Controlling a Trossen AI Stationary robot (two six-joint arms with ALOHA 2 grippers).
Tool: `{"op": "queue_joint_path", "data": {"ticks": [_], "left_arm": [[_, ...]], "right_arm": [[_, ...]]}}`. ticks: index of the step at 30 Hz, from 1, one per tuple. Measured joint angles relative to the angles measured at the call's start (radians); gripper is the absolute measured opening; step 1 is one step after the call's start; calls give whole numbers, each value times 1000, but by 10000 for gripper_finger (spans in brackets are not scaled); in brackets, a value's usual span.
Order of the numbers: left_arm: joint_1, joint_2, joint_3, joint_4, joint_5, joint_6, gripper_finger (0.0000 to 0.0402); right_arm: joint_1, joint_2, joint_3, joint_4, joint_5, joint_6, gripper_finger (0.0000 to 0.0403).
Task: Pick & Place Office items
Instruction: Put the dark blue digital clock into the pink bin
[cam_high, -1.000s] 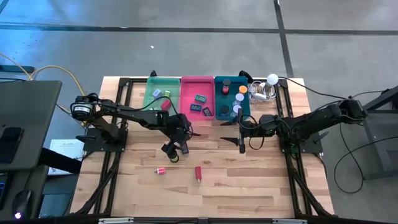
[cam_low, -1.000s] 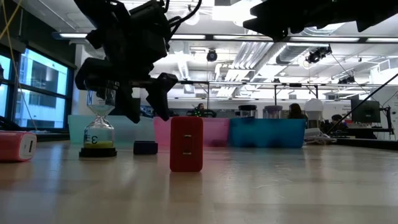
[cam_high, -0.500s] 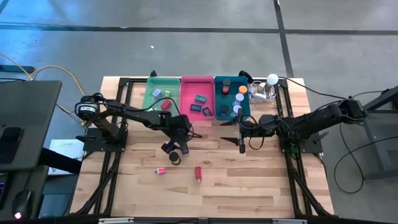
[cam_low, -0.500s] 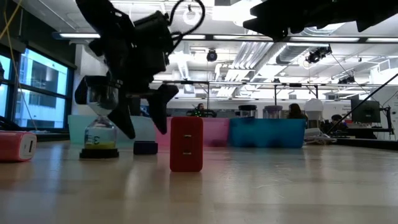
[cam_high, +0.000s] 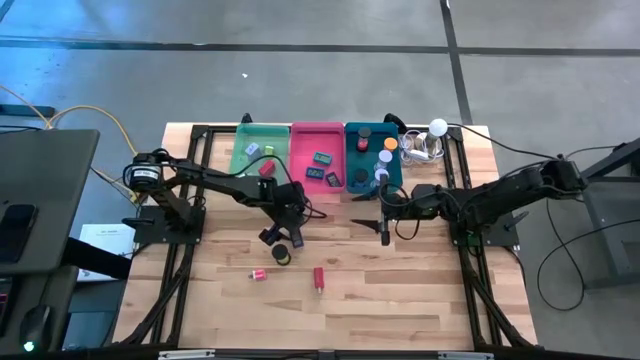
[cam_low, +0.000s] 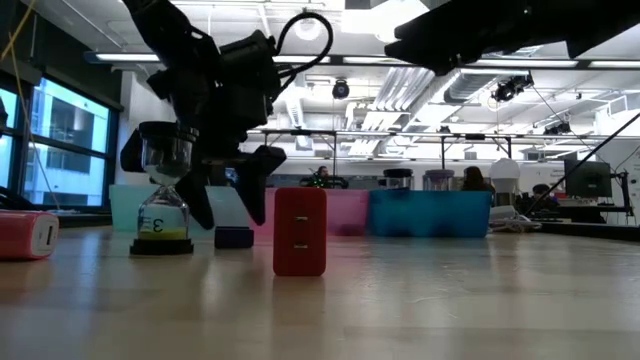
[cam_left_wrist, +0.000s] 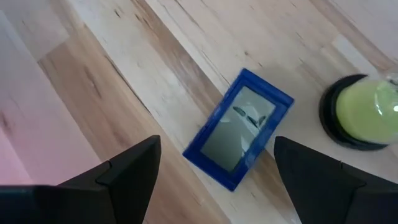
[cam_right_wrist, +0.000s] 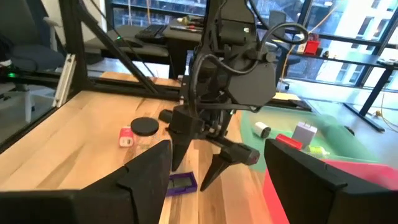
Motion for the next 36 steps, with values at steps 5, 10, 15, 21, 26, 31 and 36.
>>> {"op": "queue_joint_path", "data": {"ticks": [5,10,15,21,26,31,36], "left_arm": [[0,31,0,4,1,6,306],[0,49,1,6,10,29,306],[0,49,1,7,12,52,306],[0,49,1,6,19,53,305],[0,49,1,3,21,50,303],[0,49,1,-2,32,39,272],[0,49,1,-1,33,37,214]], "right_arm": [[-16,46,-1,47,1,0,248],[-16,60,0,74,1,0,248],[-16,60,0,87,1,0,248],[-16,60,0,89,1,-1,248],[-16,60,0,97,1,-1,248],[-16,60,0,101,1,-1,248],[-16,60,0,101,1,-1,248]]}}
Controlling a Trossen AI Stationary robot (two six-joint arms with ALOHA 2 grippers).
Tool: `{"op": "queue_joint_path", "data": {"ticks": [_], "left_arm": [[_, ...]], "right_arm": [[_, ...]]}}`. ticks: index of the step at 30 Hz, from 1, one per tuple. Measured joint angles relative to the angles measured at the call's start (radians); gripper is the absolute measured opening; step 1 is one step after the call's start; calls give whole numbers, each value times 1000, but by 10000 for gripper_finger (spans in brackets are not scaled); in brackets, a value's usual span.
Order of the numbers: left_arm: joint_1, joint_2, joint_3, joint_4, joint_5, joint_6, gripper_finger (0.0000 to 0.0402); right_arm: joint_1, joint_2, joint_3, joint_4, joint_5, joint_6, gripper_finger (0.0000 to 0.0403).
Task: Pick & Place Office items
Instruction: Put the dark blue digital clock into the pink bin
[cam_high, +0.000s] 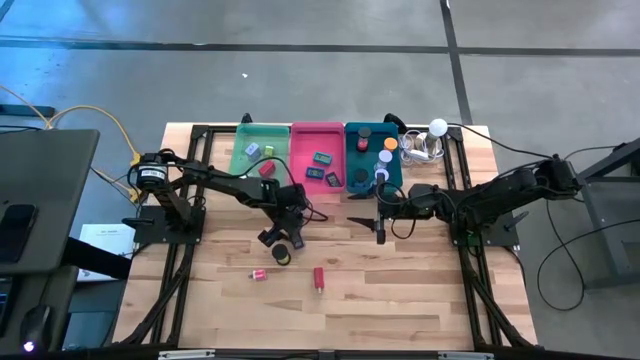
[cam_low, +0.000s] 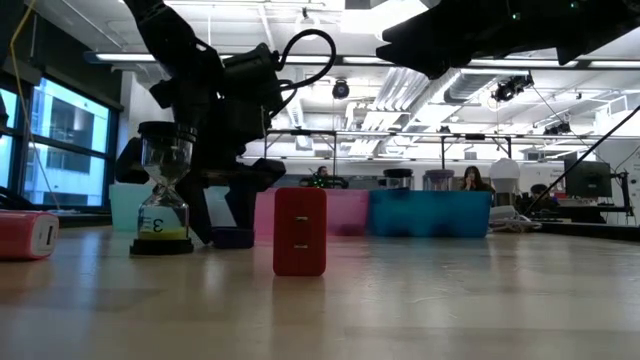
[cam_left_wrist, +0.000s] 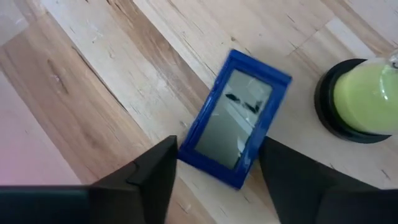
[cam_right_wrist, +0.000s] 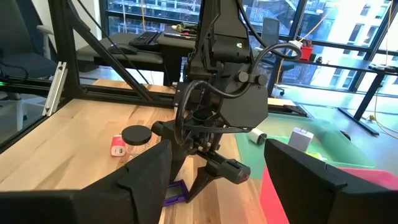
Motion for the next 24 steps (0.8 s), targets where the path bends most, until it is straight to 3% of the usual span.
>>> {"op": "queue_joint_path", "data": {"ticks": [7,17,24], "left_arm": [[0,0,0,4,-1,-3,149],[0,-9,0,-35,14,-52,155],[0,-108,0,-61,-5,-112,154]], "right_arm": [[0,0,0,0,0,0,248],[0,0,0,-1,0,0,248],[0,0,1,-1,0,0,248]]}}
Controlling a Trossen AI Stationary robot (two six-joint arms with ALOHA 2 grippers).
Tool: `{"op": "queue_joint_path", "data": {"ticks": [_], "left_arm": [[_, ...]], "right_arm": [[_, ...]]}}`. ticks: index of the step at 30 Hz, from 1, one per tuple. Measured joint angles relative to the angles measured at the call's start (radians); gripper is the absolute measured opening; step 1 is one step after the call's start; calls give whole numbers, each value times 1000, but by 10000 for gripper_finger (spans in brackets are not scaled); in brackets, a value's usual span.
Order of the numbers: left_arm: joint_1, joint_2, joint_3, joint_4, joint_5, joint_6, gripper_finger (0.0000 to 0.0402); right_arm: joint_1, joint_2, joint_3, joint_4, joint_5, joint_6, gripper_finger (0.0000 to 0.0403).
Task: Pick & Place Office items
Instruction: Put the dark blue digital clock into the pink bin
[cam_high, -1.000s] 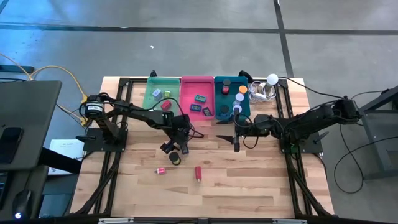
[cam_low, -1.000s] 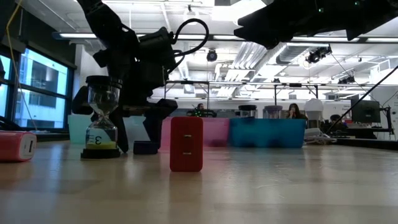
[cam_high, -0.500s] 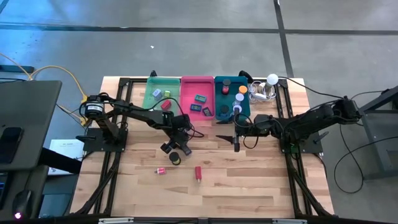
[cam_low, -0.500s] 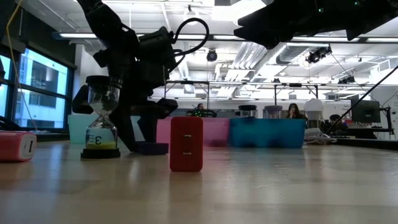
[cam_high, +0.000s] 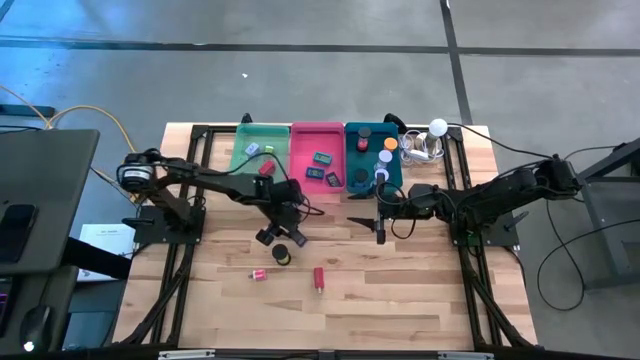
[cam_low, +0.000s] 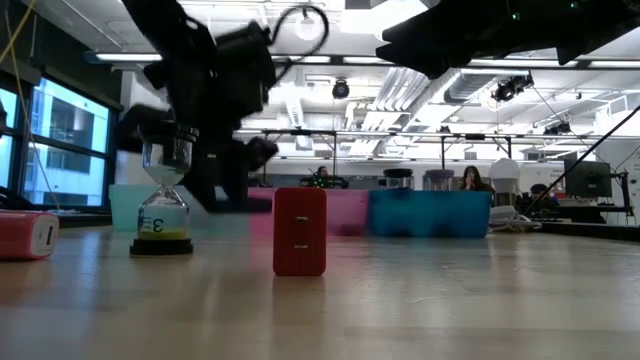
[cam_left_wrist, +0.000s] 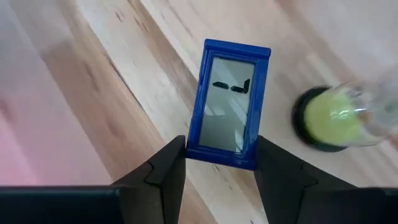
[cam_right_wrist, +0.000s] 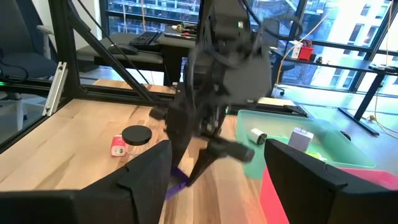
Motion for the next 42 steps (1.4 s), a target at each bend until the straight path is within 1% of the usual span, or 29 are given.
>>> {"op": "queue_joint_path", "data": {"ticks": [2,5,7,10,14,17,22,24,30,33,36,42], "left_arm": [[0,-40,0,-4,-15,-19,154],[7,-94,0,-14,-74,-43,154],[24,-124,0,-13,-107,-67,154],[71,-164,0,-10,-120,-103,153],[173,-195,1,55,-116,-206,153],[266,-198,16,102,-83,-277,153],[389,-198,35,150,-27,-322,153],[424,-198,44,157,-22,-358,153],[494,-165,62,245,-24,-391,153],[496,-114,85,292,-15,-429,153],[485,-47,113,295,19,-428,153],[487,33,150,296,9,-451,155]], "right_arm": [[0,0,0,0,0,0,248],[0,0,0,0,0,0,248],[0,0,0,6,0,0,248],[0,0,0,18,0,0,248],[0,0,0,28,0,0,248],[0,0,0,38,0,0,248],[0,0,0,39,0,-7,248],[0,0,0,39,0,-7,248],[0,0,0,39,0,-8,248],[0,0,0,39,0,-15,248],[0,0,0,40,0,-26,248],[0,0,0,39,0,-26,248]]}}
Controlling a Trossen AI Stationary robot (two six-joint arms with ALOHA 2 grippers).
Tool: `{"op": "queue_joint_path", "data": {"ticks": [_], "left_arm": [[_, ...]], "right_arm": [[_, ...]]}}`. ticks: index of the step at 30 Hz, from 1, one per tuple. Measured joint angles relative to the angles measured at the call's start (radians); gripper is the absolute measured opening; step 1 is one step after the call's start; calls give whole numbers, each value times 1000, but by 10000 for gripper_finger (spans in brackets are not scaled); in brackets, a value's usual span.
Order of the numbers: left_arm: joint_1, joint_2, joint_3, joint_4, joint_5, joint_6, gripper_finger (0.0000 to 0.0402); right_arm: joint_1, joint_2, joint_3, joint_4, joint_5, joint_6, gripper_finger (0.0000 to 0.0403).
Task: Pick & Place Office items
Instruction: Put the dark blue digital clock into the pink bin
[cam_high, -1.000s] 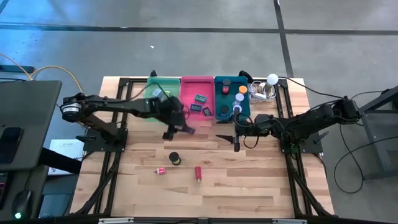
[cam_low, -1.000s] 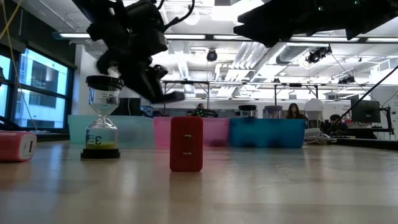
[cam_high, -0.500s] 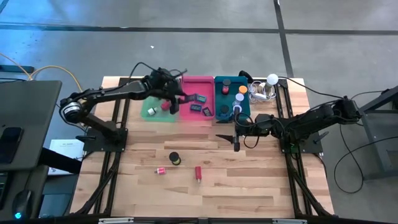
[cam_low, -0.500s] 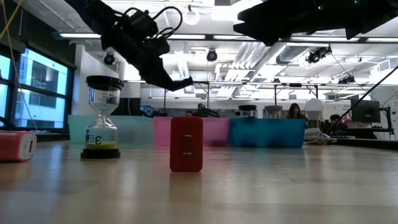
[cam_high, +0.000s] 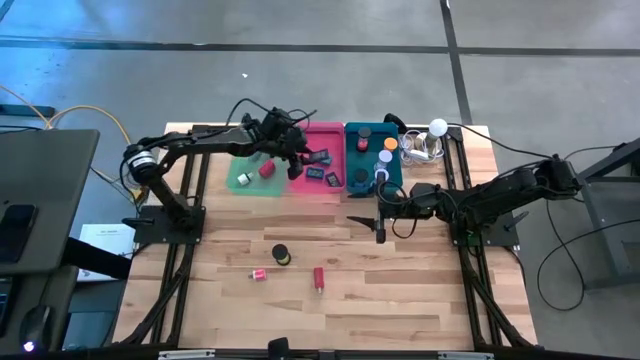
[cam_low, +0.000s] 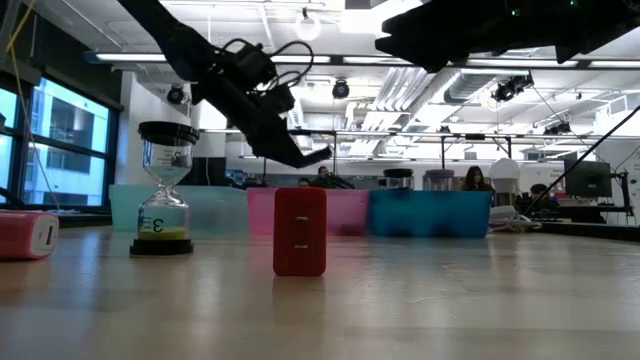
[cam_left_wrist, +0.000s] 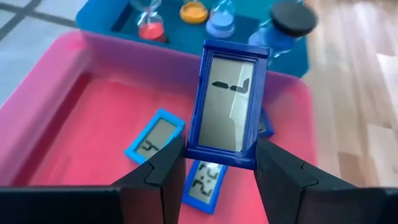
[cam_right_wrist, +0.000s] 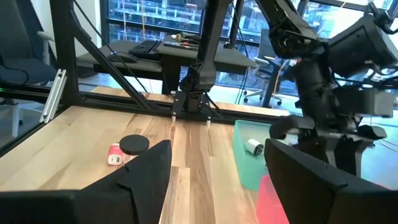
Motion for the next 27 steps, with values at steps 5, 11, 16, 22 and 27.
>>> {"op": "queue_joint_path", "data": {"ticks": [5,11,16,22,27], "left_arm": [[-2,57,10,7,-29,-2,155],[-2,96,11,12,-30,-5,156],[-2,96,11,57,-28,-84,156],[-2,96,11,83,-62,-106,156],[-2,96,11,83,-125,-124,157]], "right_arm": [[0,0,0,-5,0,0,248],[0,0,0,-8,0,0,248],[0,0,0,-8,0,0,248],[0,0,0,-9,0,0,248],[0,0,0,-9,0,0,248]]}}
